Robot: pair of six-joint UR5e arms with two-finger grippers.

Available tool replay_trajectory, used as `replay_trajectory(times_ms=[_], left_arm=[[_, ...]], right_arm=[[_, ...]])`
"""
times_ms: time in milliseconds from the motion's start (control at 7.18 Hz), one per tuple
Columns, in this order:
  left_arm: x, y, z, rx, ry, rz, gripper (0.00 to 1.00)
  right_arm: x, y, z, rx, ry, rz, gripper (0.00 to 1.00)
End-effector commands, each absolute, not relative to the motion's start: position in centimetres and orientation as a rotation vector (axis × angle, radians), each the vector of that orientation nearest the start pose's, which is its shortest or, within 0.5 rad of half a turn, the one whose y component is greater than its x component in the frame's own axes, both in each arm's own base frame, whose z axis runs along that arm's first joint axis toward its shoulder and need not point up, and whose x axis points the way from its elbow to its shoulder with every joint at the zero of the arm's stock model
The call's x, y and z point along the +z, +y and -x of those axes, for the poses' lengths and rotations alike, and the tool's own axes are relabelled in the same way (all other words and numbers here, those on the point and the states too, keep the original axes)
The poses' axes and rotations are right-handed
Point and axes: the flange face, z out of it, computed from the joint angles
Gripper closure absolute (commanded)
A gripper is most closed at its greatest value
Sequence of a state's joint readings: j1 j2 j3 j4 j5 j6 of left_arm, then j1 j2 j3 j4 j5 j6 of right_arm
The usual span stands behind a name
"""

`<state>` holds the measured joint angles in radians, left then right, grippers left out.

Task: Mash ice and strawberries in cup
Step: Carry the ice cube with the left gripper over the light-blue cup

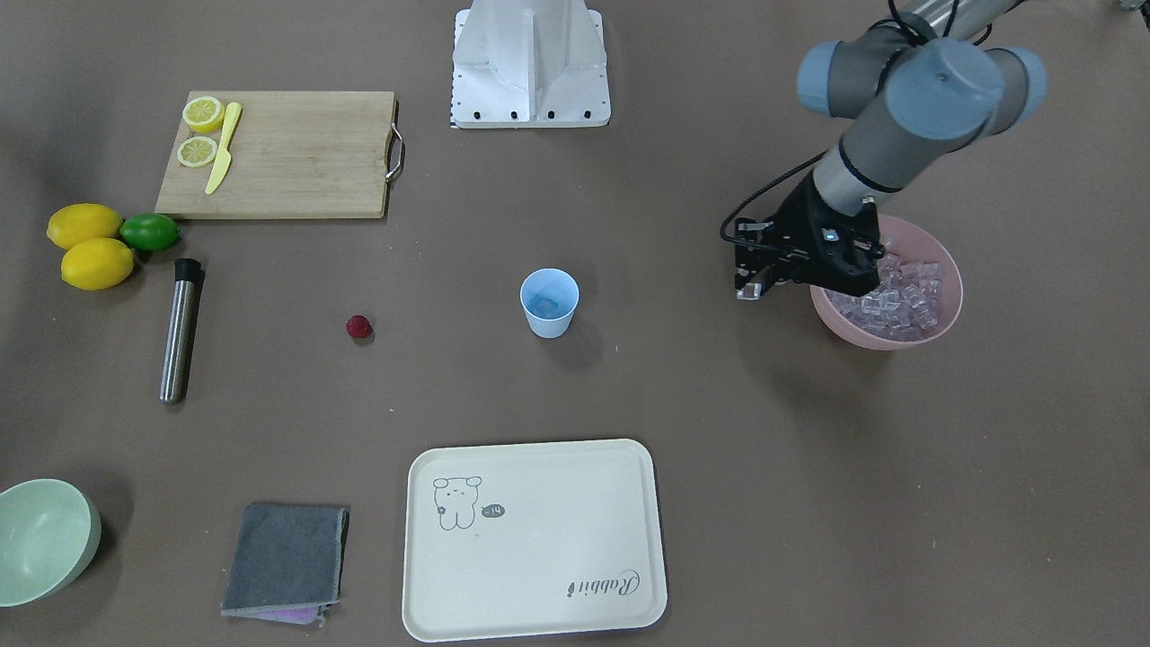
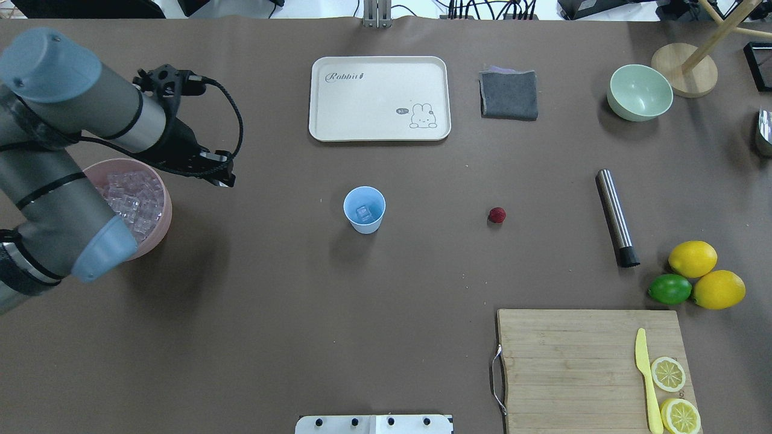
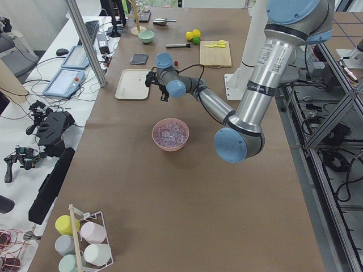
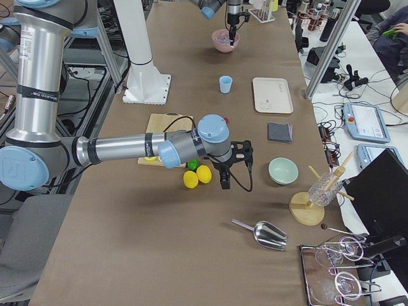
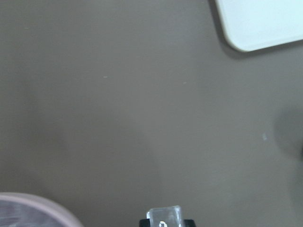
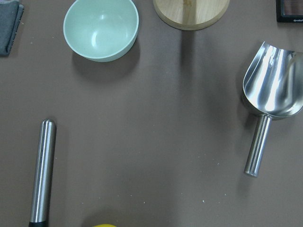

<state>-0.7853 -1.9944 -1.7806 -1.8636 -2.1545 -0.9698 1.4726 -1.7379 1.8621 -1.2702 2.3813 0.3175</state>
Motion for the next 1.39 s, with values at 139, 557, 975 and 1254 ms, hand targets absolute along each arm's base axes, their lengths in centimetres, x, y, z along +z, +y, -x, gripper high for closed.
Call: replay_trajectory(times_ms=[139, 557, 975, 1254], left_arm=[[20.1, -45.7, -49.4, -0.076, 1.078, -0.134, 1.0], [17.5, -45.9, -51.6, -0.135, 1.092, -0.148, 1.0], [17.3, -44.4, -53.0, -0.172, 1.128, -0.106, 0.68], [17.4, -44.4, -53.0, -0.172, 1.125, -0.121, 0.11]], right_arm=[[55.4, -44.1, -1.8, 0.033, -0.862, -0.228, 0.0], [55.4, -44.2, -1.8, 0.032, -0.862, -0.229, 0.0], [55.3, -44.2, -1.8, 0.031, -0.862, -0.231, 0.0], [54.7, -44.2, -1.8, 0.028, -0.863, -0.242, 0.0]])
